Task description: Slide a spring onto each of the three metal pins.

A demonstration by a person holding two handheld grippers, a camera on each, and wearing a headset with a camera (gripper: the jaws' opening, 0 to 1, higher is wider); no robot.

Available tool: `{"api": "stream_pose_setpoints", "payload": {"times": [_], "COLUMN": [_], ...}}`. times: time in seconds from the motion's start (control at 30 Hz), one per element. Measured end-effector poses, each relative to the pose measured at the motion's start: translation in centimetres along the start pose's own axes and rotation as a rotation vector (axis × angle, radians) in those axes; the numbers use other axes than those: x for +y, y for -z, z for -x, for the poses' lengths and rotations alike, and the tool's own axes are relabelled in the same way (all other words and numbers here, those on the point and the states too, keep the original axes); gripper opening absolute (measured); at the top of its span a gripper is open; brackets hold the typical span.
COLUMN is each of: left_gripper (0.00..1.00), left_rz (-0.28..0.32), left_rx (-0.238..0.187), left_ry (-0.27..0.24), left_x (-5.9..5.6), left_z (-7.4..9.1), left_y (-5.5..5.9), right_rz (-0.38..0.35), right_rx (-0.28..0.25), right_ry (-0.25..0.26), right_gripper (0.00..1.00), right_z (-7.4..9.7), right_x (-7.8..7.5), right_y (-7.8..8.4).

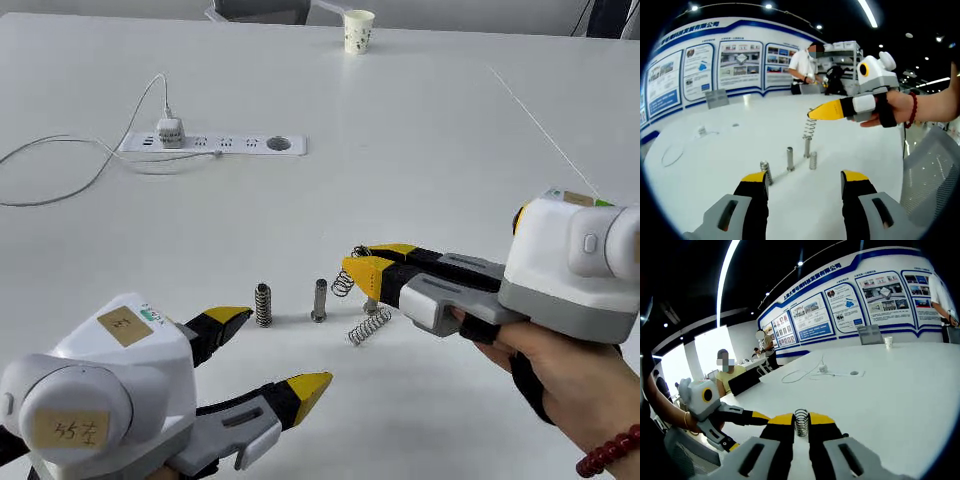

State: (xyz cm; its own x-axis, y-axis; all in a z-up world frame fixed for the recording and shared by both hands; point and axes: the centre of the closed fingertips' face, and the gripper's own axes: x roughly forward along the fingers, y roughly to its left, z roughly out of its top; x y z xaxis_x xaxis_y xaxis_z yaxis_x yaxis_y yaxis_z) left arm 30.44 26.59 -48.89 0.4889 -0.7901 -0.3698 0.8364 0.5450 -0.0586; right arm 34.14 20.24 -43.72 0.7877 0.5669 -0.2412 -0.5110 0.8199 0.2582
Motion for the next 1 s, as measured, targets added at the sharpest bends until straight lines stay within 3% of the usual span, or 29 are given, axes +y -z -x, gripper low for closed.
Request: {"api": "stream_pose_setpoints", "payload": {"times": [0.4, 1.0], "left_gripper": [0.67, 0.79], "left_rz": [0.032, 0.042], "left_rx": [-0.02, -0.018], "left_ry": [-0.032, -0.038], "left_x": [1.1, 1.3], "left_z": [0.4, 0.3], "left_y": [-0.1, 0.4], "right_rz": [0.071, 0.083], "right_rx": [0.039, 0.081], "right_ry": [0.047, 0.067], "right_gripper": [0.11, 0.11], "right_z": [-1.7, -3.7], "right_x": [-1.0, -1.9], "right_y": [0.5, 1.7]}}
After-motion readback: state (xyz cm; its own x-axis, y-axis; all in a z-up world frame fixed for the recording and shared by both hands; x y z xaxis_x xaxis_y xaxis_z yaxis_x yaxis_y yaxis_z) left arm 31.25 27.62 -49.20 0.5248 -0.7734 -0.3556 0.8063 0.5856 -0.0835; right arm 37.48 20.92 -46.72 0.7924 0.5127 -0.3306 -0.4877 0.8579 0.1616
